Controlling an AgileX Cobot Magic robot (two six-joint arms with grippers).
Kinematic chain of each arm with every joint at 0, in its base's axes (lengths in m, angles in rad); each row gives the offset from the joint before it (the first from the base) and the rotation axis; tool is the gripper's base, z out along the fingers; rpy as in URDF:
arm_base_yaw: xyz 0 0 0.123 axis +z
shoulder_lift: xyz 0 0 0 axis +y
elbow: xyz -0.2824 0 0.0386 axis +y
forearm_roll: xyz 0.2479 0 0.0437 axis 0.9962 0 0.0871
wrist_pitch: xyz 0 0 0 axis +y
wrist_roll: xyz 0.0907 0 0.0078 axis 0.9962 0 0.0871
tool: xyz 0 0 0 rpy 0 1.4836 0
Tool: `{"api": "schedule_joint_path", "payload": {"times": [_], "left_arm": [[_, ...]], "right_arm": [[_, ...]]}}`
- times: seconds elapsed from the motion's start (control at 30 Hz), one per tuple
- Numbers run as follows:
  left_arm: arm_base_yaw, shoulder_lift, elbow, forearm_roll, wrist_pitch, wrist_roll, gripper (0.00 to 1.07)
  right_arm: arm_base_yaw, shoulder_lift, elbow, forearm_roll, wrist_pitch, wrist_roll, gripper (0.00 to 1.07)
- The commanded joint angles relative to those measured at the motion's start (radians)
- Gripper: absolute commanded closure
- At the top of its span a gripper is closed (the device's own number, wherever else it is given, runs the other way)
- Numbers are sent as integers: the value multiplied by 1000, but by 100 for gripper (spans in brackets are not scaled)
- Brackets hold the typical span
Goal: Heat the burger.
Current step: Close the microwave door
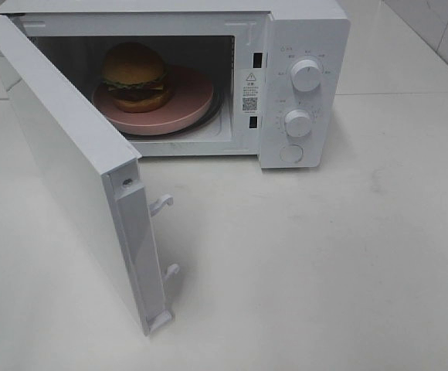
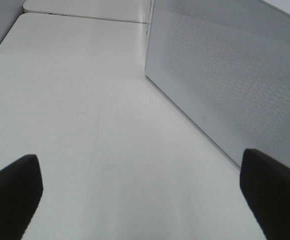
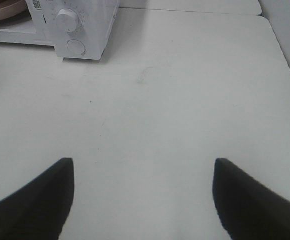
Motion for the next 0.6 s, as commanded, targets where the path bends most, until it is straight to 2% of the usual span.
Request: {"api": "schedule_joint_path", "payload": {"times": [0.03,0.6], "left_arm": [[2,-18,3,2,-10,-4,6],[2,-18,3,1,-10,-4,6]], "right_arm": [[-8,-26,1,2,-3,-16,34],[-8,-26,1,2,-3,-16,34]]}}
